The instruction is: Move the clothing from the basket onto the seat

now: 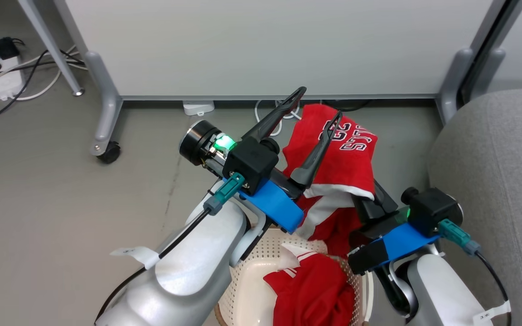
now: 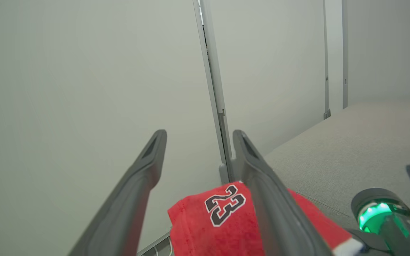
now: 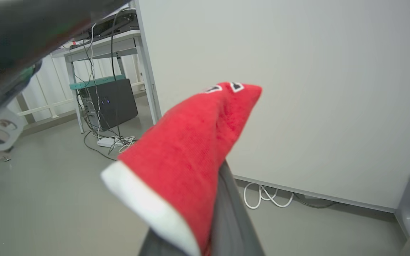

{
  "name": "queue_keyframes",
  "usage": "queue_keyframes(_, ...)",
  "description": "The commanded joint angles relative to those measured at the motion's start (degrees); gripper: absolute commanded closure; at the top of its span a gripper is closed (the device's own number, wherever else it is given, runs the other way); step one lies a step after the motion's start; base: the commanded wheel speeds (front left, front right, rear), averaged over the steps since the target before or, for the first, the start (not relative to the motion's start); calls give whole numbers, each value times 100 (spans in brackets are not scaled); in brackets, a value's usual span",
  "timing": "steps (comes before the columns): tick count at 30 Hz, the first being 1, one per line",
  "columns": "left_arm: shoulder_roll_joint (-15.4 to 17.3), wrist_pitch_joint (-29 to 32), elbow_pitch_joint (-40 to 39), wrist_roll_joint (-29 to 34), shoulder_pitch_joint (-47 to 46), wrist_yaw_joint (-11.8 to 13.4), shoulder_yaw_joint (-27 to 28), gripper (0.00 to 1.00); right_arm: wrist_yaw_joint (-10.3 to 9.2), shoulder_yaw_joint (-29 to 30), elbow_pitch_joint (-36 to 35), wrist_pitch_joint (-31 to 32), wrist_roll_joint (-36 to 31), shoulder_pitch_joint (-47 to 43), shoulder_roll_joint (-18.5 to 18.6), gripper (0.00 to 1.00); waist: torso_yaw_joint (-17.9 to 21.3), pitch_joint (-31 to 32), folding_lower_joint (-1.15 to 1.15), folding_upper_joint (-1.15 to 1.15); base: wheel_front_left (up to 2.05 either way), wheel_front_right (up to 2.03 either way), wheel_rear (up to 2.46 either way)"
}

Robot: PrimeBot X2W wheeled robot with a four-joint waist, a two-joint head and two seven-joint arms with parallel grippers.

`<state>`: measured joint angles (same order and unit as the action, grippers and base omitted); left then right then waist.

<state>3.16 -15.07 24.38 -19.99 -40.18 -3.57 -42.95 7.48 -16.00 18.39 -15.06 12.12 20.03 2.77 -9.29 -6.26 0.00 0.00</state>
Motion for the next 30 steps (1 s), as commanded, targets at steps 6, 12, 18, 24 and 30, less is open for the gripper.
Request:
queue_keyframes(6,59,-15,-86,94,159,-31,24,0,3,274,-112,-19,-125,-97,20,100,406,-112,0,0,0,0,0)
queue_keyframes(12,66,-15,-124,152,272,-57,-4,0,3,513,-197,-19,-197,-141,20,100,704,-188,0,0,0,0,0)
queue_keyframes(18,64,-14,-153,213,359,-107,-74,0,3,780,-325,-18,-335,-233,18,100,1069,-249,0,0,0,0,0)
queue_keyframes(24,73,-14,-137,286,383,-162,-154,0,3,1006,-478,-18,-381,-341,20,100,1398,-329,0,0,0,0,0)
queue_keyframes(30,66,-15,-125,336,425,-193,-231,0,3,1244,-622,-18,-356,-457,16,100,1711,-429,0,0,0,0,0)
